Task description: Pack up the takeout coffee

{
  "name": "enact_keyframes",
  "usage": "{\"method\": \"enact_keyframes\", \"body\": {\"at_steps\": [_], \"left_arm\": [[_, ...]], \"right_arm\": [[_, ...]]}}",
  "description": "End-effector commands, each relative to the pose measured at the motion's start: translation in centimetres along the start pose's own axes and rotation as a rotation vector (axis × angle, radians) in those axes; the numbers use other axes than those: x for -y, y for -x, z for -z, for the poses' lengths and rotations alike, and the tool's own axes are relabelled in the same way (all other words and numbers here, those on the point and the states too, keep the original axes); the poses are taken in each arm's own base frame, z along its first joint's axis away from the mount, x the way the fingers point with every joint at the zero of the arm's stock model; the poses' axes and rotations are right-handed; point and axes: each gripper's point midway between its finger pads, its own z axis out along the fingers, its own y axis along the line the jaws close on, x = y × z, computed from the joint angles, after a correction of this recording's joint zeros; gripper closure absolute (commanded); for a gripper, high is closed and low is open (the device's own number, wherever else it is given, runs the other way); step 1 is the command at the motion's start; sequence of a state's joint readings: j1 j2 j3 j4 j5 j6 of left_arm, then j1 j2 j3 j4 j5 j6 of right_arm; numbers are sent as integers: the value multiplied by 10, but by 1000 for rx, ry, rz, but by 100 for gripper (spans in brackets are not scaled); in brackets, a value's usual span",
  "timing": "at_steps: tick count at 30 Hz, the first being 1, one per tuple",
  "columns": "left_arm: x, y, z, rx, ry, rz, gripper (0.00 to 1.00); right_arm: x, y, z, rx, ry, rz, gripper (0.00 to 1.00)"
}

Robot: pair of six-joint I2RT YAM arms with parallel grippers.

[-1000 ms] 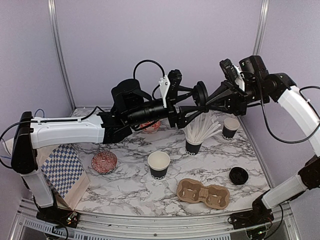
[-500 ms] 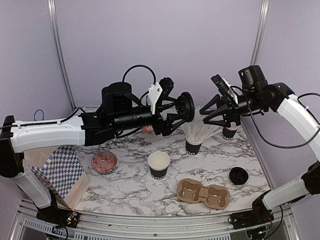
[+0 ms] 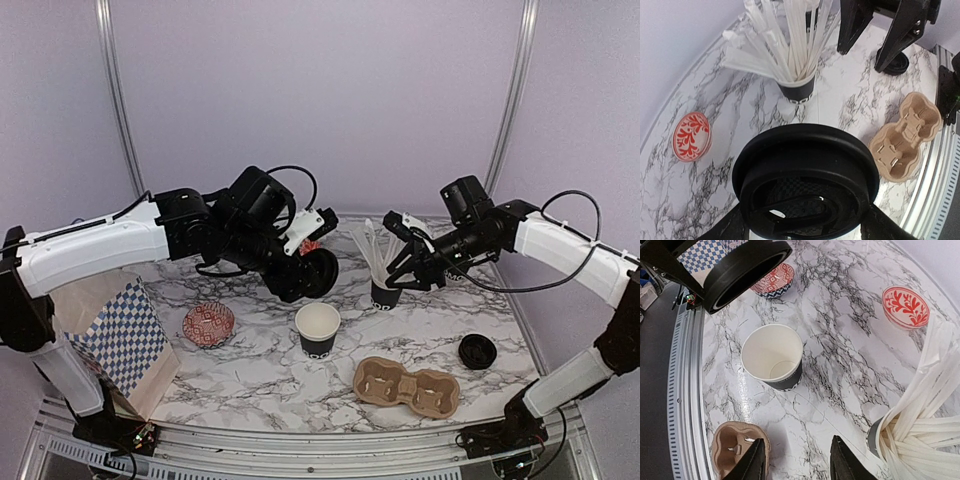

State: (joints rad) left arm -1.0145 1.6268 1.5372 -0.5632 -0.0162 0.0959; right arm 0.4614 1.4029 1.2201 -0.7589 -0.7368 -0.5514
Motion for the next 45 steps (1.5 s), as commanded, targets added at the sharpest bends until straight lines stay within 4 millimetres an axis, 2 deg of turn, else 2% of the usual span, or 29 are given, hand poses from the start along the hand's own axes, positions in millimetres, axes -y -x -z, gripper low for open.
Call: {"method": "enact_keyframes", "body": {"at_steps": [1,8,16,22,37,45], "left_arm": [[-2,-36,-8,-207,-31,38,26],[5,-49,-32,-323,-87,35,27],[4,-58,-43,-386,-85,37,27],[8,-66,-50,-418,-107,44,27],[13,-66,-63,-432,-135,55,26],[13,-61,-56,-431,-132,59,26]], "right_arm": [[-1,6,-14,-25,-50,82,58],[-5,-5,-35,-83,-36,77,59],[-7,-12,-45,-102,-9,68,60],[-8,-12,-46,-104,-1,68,61],[-10,-17,-45,-108,-10,75,61],[-9,-16,-45,-107,-9,74,61]]}}
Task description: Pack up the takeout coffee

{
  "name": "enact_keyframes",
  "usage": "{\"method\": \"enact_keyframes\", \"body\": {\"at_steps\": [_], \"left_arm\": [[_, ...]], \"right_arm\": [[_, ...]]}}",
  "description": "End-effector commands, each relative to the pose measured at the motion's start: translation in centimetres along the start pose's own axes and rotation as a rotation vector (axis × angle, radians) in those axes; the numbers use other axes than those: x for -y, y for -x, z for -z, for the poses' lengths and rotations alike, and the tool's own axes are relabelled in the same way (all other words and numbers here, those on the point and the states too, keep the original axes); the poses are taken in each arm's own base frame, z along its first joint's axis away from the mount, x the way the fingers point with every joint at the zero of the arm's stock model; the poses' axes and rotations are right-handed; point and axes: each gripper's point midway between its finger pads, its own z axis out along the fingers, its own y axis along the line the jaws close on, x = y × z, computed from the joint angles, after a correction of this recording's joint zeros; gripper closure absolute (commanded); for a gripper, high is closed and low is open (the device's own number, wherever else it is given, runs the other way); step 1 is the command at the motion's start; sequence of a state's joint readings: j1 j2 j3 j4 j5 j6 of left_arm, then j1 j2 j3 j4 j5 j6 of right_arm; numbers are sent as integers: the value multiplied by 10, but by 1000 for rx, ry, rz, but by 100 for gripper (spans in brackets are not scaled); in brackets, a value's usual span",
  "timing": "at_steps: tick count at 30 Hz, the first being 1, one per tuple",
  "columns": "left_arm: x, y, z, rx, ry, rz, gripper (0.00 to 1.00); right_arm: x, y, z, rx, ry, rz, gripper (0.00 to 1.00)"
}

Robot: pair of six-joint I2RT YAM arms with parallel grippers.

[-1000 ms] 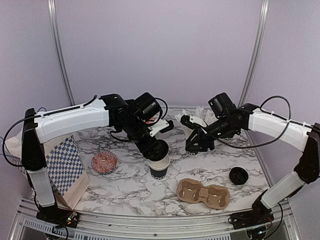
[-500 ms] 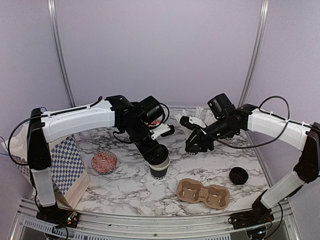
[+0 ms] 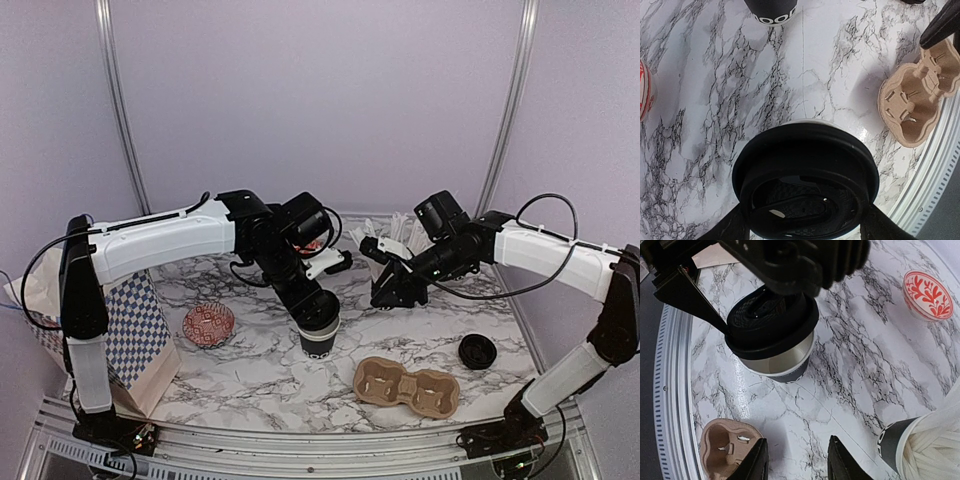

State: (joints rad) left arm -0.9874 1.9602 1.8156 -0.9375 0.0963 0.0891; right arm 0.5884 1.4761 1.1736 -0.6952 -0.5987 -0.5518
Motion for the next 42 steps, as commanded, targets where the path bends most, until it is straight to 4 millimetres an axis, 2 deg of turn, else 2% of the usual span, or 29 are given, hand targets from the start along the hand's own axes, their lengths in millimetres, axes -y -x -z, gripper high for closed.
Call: {"method": "enact_keyframes", "body": {"at_steps": [1,8,28,32,39,42], "left_arm": [[2,1,10,-12,-9,13,26],[-5,-13,1,-78,28,18,26],[3,-7,-15,-94,-16,22,25],[3,-5,-12,-86,-13,25,26],[0,-1,7,-53,14,29,26],[2,2,6,-49,5,28,26]], "right_arm": [[-1,8,3,20,-12,26,61],[-1,8,3,19,-11,26,61],[-3,3,2,11,-12,25,61],[-3,3,2,11,-12,25,61],[-3,3,2,12,-11,25,61],[-3,4,2,12,-12,24,61]]}}
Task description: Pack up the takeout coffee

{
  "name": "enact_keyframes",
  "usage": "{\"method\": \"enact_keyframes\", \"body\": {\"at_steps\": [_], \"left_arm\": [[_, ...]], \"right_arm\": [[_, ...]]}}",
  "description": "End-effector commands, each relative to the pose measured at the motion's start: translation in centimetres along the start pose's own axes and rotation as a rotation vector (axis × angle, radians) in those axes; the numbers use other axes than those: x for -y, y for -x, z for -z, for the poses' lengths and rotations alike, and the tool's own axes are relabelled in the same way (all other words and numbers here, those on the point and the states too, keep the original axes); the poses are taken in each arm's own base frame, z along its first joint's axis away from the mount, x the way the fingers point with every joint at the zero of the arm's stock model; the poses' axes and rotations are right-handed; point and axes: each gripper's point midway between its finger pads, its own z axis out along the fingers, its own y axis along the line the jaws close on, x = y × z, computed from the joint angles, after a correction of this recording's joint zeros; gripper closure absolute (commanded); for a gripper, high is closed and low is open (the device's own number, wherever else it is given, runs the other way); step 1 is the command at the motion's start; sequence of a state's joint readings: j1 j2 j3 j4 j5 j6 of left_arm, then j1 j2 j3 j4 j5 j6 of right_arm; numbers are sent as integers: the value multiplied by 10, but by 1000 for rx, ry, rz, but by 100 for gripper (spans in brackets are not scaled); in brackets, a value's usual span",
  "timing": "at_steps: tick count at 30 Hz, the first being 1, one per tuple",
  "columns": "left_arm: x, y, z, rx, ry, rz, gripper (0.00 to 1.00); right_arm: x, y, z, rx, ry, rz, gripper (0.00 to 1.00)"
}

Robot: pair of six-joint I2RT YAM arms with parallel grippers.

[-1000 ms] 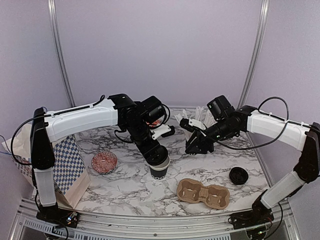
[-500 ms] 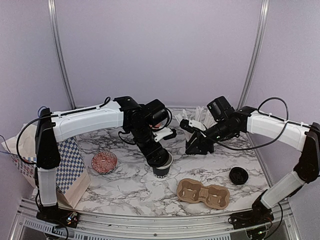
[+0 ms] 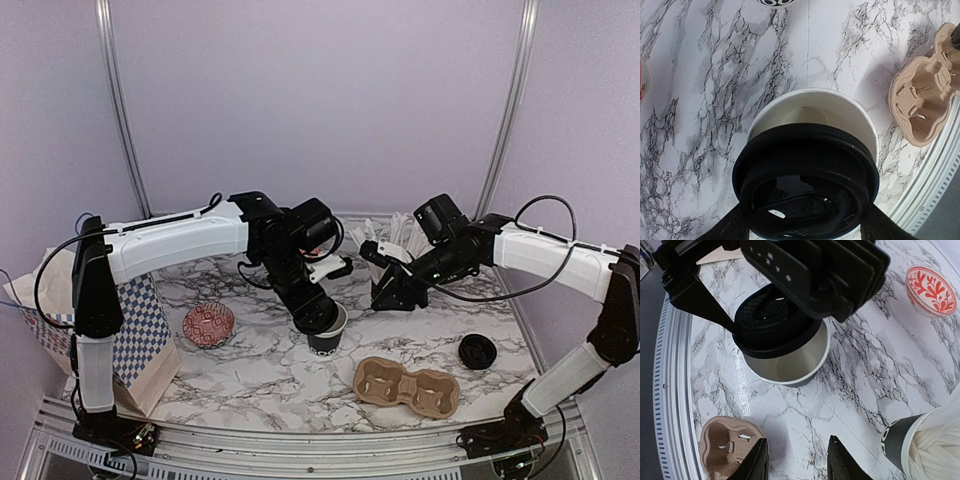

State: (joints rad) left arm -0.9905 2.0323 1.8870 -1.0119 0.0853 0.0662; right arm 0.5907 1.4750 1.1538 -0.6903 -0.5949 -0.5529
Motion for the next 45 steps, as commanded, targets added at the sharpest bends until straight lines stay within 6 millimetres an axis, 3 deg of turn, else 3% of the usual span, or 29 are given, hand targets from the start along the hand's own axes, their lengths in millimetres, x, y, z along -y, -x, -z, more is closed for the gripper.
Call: {"method": "enact_keyframes", "body": {"at_steps": [1,10,45], "left_arm": [[4,7,18,25,-2,0,26],[8,14,21,45,-13,-9,26],[10,14,-6,-3,-32,-6,25]], "right_arm": [[-1,10,6,24,-15,28,61],[-1,9,6,20,-21,29,61],[-2,5,5,15,-24,30,61]]}}
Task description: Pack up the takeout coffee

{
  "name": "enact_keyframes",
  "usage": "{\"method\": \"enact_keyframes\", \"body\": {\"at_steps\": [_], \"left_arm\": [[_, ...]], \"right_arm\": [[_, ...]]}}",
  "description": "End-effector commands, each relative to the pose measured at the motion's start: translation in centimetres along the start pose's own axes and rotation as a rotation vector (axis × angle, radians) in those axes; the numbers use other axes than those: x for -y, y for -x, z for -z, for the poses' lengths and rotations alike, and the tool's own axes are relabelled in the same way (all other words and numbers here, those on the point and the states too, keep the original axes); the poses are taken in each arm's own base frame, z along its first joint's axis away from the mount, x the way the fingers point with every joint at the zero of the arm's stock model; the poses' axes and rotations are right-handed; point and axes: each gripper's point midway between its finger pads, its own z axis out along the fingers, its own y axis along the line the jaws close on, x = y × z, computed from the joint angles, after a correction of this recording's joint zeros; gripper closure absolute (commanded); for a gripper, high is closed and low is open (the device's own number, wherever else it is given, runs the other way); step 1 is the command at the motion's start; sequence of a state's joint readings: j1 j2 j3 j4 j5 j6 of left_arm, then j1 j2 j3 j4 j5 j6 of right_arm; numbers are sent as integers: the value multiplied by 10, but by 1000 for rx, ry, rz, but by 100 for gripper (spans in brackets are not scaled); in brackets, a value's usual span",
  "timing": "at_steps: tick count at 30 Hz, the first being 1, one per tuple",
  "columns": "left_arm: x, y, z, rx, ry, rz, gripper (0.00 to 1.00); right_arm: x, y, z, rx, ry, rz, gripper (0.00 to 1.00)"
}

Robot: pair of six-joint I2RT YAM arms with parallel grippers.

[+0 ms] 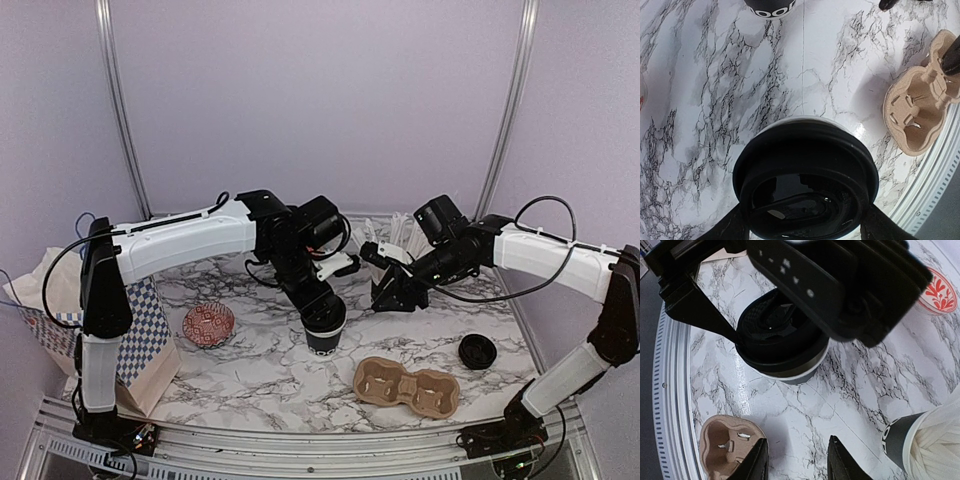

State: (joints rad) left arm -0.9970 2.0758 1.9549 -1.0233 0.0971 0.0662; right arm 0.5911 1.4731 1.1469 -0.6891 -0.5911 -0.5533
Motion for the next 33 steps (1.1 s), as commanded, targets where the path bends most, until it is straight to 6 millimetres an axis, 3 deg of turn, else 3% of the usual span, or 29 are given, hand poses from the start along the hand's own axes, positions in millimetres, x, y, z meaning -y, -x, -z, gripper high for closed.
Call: {"method": "enact_keyframes", "body": {"at_steps": [1,5,8,10,14,20,23,28,33], "left_arm": [[6,2,-4,-16,-17,2,24],[7,4,-3,-9,-15,1,19],[9,6,-1,-3,-13,-10,5],[10,6,3,4,-1,-20,1],[7,8,12,23,34,-26,1],[-1,14,53,112,107,4,1],[-3,16,65,170,118,56,1],[-11,17,66,223,111,243,1],[-17,17,63,314,80,412,5]], "right_arm": [[-1,7,6,19,-24,32,61],[-1,7,6,19,-25,31,61],[-1,8,7,20,-24,31,61],[-2,8,7,20,-21,29,61],[-3,11,7,23,-10,18,61],[-3,28,19,51,-15,-34,64],[-12,26,18,47,35,-103,65],[-31,15,3,45,155,-209,65],[-34,14,-16,29,169,-257,64]]}}
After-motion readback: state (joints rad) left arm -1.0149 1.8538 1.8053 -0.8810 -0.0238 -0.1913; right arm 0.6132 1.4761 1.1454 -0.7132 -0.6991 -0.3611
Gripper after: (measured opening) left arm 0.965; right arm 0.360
